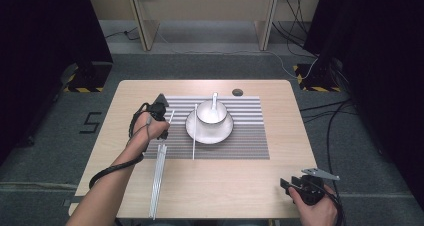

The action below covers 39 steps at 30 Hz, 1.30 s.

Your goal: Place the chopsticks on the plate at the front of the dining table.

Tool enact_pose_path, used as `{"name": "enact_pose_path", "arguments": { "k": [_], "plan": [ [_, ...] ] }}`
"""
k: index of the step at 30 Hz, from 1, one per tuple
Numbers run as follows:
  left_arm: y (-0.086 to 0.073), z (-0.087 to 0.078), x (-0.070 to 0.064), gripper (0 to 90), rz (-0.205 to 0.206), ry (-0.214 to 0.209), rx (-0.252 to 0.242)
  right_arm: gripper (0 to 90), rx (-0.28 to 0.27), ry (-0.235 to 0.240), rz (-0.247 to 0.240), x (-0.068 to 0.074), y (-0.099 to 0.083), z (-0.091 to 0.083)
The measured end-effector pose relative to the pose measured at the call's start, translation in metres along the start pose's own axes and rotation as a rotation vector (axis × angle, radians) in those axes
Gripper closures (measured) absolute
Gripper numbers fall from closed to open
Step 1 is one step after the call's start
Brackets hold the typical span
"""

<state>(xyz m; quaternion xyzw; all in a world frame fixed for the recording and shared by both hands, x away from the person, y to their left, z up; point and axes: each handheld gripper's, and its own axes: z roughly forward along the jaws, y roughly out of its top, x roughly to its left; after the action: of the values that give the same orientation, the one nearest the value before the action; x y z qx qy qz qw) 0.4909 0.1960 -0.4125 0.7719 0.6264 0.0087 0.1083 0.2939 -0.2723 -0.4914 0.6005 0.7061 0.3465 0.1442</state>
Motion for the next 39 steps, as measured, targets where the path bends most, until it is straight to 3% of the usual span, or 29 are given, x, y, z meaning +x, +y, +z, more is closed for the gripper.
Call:
{"name": "enact_pose_path", "arguments": {
  "k": [39],
  "plan": [
    [0.011,0.002,-0.011,85.3,-0.003,-0.017,-0.045,50.8,0.000,0.004,-0.005,0.000,0.000,0.001]
  ]
}}
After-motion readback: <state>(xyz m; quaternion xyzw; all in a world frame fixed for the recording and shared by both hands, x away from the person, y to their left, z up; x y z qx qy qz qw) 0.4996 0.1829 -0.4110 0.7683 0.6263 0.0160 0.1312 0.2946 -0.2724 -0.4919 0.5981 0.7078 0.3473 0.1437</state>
